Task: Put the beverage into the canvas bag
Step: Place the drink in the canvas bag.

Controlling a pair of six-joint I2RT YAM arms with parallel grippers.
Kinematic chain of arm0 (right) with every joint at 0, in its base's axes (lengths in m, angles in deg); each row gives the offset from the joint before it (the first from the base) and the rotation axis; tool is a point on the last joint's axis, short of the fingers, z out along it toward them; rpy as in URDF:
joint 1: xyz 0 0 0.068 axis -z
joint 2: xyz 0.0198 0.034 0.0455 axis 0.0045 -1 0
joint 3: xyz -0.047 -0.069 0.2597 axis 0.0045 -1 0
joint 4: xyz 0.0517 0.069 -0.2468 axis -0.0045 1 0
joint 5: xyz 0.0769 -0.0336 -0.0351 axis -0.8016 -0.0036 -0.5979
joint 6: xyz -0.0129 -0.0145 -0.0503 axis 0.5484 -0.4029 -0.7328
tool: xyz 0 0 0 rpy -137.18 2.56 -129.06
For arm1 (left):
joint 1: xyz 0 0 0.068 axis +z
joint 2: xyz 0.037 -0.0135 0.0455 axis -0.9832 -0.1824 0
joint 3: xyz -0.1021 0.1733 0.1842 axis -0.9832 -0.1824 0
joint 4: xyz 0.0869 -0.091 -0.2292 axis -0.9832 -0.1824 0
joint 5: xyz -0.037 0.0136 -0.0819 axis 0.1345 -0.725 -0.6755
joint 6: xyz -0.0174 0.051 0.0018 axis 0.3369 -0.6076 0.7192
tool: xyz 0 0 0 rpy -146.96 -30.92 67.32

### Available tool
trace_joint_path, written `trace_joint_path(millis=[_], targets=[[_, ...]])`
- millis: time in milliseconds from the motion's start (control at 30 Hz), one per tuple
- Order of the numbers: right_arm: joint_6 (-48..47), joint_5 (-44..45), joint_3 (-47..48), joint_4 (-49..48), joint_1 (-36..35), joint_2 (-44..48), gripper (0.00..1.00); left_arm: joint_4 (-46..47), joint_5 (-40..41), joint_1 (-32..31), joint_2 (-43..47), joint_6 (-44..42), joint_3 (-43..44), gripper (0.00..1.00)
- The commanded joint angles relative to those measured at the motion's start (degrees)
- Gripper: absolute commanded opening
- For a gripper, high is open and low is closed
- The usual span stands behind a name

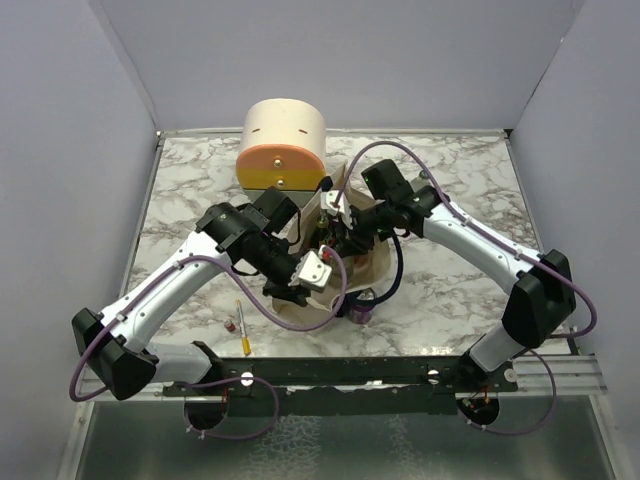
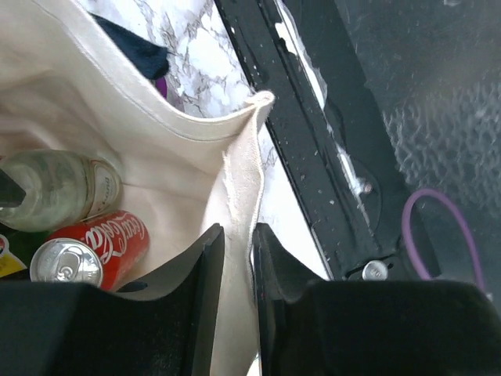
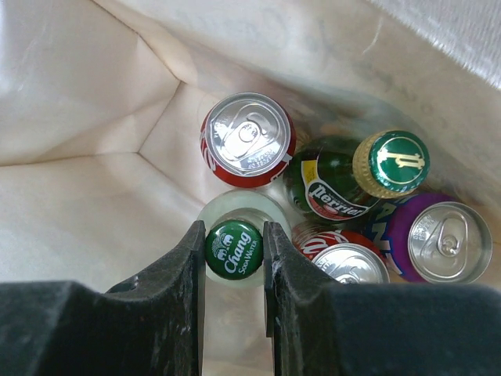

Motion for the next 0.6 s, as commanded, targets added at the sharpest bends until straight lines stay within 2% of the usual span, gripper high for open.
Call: trace_joint_path(millis=[0,33,100,267,433,567], targets=[[3.16,-2.09,5.09,5.79,0.33,-3.5,0.02,3.5,-2.56,0.45,-0.17,6.54,3.73,0.34],[3.67,-2.33,6.19,6.21,0.31,-4.17,0.02,4.32,-2.77,0.44,-0.14,8.53,4.97,0.43],[4.54,-2.73,6.68,6.22,0.29,-4.34,0.01,5.52,-3.22,0.39,-0.35,12.14,7.2,0.51],[7.55,-3.35,7.1,4.92,0.29,-4.05,0.01,9.29,-4.81,0.18,-0.94,21.49,12.04,0.63],[9.39,-3.61,7.05,4.56,0.27,-3.63,0.01,23.05,-1.56,-3.81,-0.13,39.71,11.25,0.66],[10.93,-3.83,5.24,3.17,0.34,-2.68,0.01,27.9,3.25,-8.11,-2.26,47.01,12.23,0.68]])
